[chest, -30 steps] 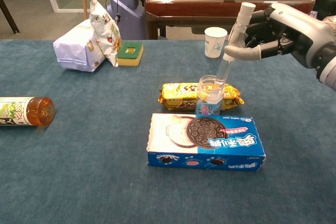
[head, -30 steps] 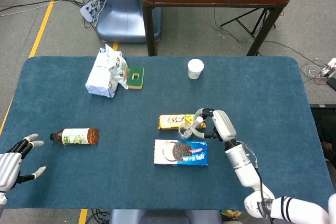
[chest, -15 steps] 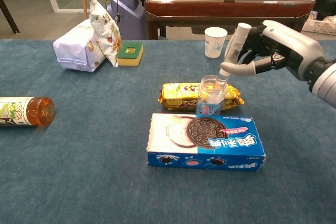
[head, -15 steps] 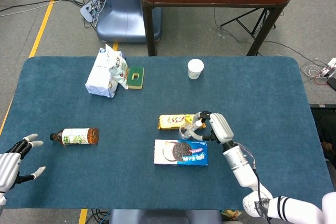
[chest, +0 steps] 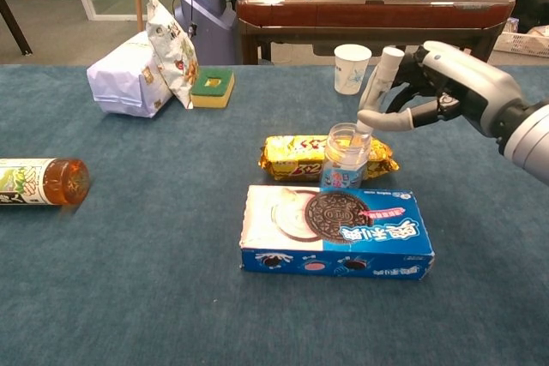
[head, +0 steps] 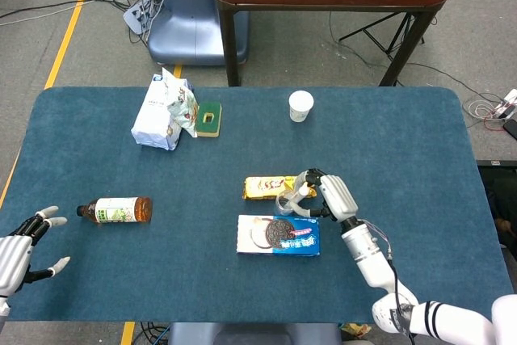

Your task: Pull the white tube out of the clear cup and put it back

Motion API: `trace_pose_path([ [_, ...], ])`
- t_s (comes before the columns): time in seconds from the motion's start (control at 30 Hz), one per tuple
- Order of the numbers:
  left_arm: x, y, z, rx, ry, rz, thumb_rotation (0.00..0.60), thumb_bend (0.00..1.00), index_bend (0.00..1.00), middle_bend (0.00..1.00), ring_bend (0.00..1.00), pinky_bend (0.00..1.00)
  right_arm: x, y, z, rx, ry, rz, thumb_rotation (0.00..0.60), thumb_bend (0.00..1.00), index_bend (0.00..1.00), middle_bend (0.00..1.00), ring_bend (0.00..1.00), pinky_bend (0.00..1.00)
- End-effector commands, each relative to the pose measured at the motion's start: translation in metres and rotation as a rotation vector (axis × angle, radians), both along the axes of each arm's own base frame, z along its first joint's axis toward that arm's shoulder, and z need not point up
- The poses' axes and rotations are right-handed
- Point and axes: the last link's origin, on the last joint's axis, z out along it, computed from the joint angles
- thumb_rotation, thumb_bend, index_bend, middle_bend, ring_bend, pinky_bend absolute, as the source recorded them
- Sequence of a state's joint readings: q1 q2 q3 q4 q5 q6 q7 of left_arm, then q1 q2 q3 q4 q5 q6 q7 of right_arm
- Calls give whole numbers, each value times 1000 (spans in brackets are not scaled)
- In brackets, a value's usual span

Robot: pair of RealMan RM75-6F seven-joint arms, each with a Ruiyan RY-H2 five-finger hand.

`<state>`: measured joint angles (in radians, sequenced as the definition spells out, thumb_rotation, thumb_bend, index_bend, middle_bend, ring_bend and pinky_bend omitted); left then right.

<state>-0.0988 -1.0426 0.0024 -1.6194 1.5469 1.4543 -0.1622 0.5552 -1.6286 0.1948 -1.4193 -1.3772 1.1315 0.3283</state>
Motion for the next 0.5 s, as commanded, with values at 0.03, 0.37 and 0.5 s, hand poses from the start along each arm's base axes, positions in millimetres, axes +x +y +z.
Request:
trace_pose_path([
  [0.03,0,0,0,0,-1,1,600,206,282,155,206,397,0,0,-1,4,4,0,600,508,749,450,297,371],
  [0.37,0,0,1,5,-6,3,600,206,282,155,206,398,-1,-1,-6,20,18,-3,600,472,749,436,282,357],
  [0.5,0,0,2,6,-6,2,600,206,282,155,206,398,-2,-2,-7,25,26,-5,600,435,749,428,274,349],
])
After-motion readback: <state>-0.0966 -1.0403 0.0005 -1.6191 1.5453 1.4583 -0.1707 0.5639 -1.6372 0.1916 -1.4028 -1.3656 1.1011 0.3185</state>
